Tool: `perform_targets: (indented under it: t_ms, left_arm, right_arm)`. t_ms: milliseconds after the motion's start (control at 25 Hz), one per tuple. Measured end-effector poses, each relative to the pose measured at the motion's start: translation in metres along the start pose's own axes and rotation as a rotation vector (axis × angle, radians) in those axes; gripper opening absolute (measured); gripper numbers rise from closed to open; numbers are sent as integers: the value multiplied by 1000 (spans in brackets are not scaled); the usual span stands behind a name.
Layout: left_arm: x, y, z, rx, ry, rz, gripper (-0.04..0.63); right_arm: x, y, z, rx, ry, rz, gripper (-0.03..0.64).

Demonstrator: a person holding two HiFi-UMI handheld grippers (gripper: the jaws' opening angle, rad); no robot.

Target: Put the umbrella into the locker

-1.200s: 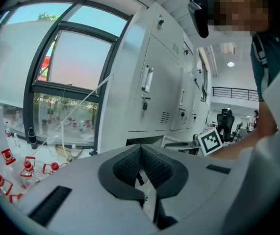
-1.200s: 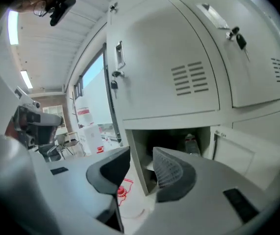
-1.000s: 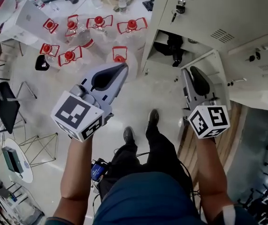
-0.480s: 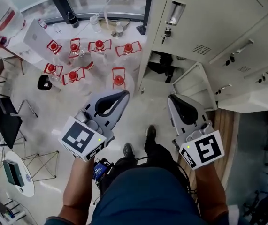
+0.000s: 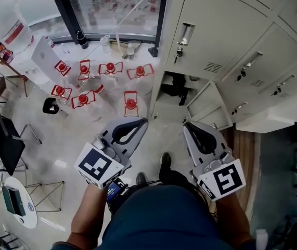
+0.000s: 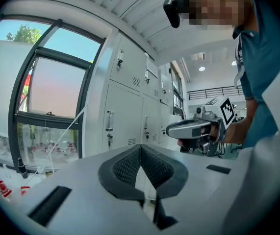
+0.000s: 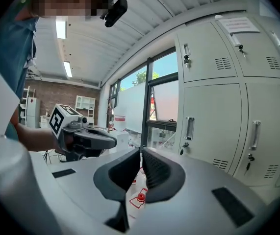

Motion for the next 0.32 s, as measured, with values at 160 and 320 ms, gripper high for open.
perform_targets:
  t_ms: [160,320]
  left_arm:
    - [-12,1,-9,6,-5,-2,18]
    - [-23,2,-14,3,-9,-9,18]
  right_arm:
    - [8,4,-12,3,-8,-1,48]
    - [14,7,-22,7,-13,-1,48]
Point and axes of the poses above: the fingertips, and each gripper's own axes: z forward along the fingers, x to its left, y out of its top, the point moved 2 cm from there along -z, backward along the fingers, and after that the axes turned 11 degrees about -x, right-handed, at the moved point
